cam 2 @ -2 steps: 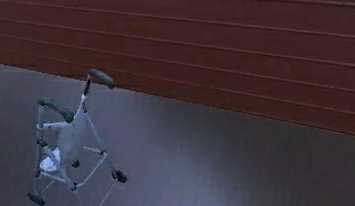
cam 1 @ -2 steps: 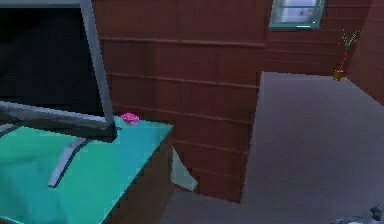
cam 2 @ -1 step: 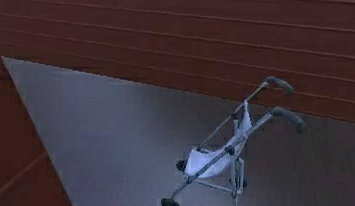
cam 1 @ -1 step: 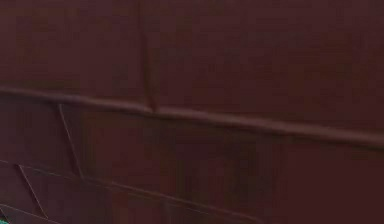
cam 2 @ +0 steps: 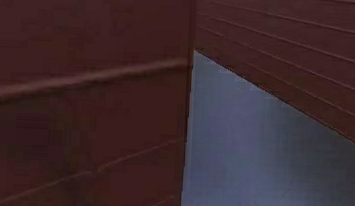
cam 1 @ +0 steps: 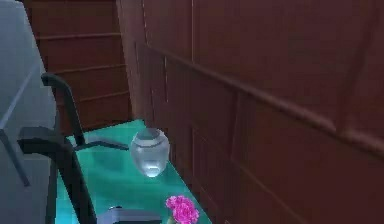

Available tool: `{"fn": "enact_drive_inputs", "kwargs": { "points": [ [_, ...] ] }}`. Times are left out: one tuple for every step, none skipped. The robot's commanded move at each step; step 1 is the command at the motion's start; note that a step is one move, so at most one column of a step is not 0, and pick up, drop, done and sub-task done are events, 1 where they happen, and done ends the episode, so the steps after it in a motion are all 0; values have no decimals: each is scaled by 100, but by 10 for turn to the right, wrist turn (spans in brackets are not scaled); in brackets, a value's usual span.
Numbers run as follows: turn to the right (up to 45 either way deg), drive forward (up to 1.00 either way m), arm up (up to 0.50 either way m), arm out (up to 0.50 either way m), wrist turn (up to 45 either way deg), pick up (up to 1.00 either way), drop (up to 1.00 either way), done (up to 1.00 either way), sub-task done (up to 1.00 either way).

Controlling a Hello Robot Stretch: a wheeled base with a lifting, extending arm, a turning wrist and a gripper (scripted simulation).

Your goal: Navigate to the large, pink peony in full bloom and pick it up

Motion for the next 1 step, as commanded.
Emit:
{"fn": "enact_drive_inputs", "kwargs": {
  "points": [
    [-450, 0, 0, 0, 0, 0, 0, 0, 0]
  ]
}}
